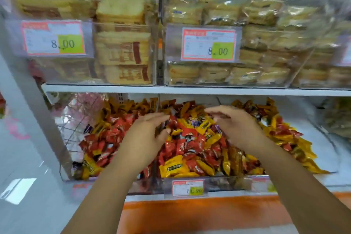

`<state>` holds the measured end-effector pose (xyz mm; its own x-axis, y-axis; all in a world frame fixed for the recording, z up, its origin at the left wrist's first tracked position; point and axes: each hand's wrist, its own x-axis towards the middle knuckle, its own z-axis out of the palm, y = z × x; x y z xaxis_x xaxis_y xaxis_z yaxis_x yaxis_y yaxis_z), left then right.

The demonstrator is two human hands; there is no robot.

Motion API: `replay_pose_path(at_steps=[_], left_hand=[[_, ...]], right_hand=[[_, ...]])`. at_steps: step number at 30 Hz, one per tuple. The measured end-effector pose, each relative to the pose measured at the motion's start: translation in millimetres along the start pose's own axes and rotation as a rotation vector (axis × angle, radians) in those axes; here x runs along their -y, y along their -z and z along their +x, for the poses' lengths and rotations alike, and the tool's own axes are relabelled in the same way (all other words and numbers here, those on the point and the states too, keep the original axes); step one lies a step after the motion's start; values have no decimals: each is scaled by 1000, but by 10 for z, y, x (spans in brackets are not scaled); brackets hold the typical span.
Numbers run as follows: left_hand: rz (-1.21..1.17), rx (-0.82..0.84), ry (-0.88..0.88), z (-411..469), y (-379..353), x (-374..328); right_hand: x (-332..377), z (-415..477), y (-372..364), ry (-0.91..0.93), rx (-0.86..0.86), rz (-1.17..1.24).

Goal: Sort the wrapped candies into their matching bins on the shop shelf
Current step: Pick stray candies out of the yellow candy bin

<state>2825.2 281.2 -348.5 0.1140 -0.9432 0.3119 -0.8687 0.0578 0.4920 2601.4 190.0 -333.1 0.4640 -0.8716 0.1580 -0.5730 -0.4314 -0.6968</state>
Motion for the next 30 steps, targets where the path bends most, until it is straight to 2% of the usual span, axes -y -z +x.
replay_pose_path(at_steps=[5, 8, 10, 12, 14, 17, 19, 23, 30], left_hand=[[-83, 116, -194, 109, -527, -724], [-74, 184, -288, 173, -818, -1060], [-32, 193, -323, 217, -970, -1180], [24, 170, -347, 273, -1083, -1230], [45, 166, -359, 333, -1157, -1255], [96, 285, -369, 371, -1203, -1307], [147, 406, -347, 369, -1210, -1345], [238, 524, -343, 367, -1218, -1369], [414, 517, -320, 347, -1227, -1427]], right_hand=[[-783, -576, 858, -218, -204, 57], [-1129, -745, 1066, -320, -221, 131], [-1283, -799, 1094, -321, -218, 92], [-1387, -759, 1104, -348, -173, -31], [-1370, -702, 1125, -368, -43, -207], [-1252, -646, 1141, -308, 154, -358], [-1210, -631, 1128, -288, 222, -370], [-1288, -604, 1080, -355, 224, -307], [-1332, -590, 942, -369, 285, -390]])
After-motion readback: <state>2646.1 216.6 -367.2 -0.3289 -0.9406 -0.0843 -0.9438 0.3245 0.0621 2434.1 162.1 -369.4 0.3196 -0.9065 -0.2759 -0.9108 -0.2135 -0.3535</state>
